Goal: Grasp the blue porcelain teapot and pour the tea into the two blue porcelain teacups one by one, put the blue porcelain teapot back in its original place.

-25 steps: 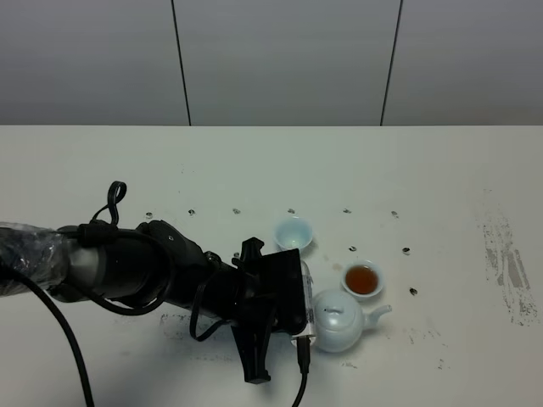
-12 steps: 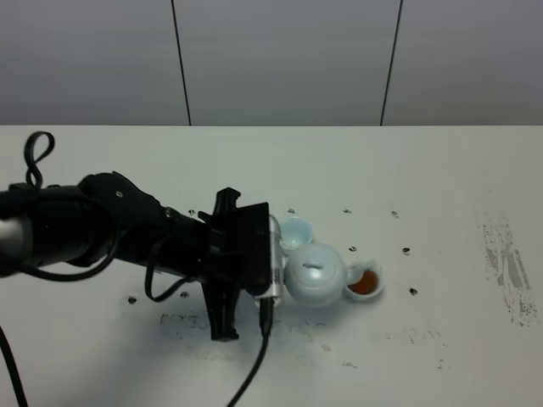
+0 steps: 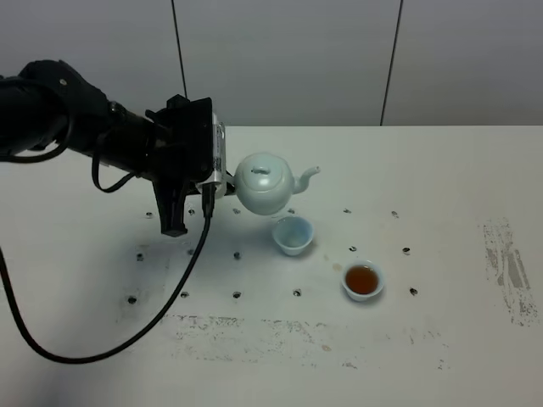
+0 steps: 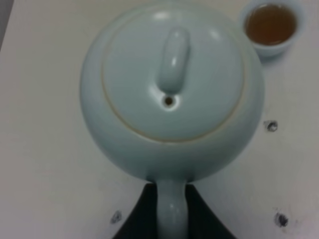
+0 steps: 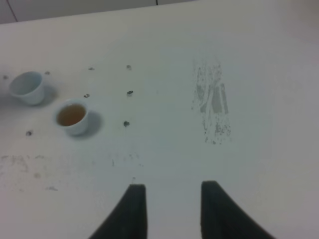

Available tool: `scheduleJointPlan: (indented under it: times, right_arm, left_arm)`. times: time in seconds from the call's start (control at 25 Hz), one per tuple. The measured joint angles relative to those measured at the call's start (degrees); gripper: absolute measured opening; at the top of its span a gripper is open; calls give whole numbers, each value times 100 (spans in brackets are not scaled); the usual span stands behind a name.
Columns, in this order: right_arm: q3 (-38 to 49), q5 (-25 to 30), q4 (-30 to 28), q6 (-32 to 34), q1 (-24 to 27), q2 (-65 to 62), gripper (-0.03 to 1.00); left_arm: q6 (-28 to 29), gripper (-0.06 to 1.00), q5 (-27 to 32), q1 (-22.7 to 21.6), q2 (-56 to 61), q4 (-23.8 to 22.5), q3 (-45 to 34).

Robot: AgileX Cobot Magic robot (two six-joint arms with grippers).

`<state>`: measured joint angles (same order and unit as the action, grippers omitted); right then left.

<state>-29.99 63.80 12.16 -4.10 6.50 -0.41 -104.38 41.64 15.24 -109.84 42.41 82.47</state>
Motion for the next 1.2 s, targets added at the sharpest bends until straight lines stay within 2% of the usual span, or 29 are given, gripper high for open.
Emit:
scheduleJointPlan:
  times: [0.28,0.44,0.64,0.72,0.96,1.2]
  right_arm:
    - [0,0,0,0,0,0,28]
    - [0,0,0,0,0,0,28]
    - [0,0,0,0,0,0,28]
    - [0,0,0,0,0,0,28]
    - [0,0,0,0,0,0,28]
    - [0,0,0,0,0,0,28]
  left_arm:
    - [259,11,876,-133,-985,-1495,1661]
    - [223,11,988,-144,-1266,-1970,2208]
    - [-382,11,1224,-139,-1279,-2104,2323]
    - [-522,11,1354,-100,-1279,-2347,2323]
    - [-346,11,1316,151,-1279,-3145,2323]
    - [-212,11,1116,378,-1279,-3356,2323]
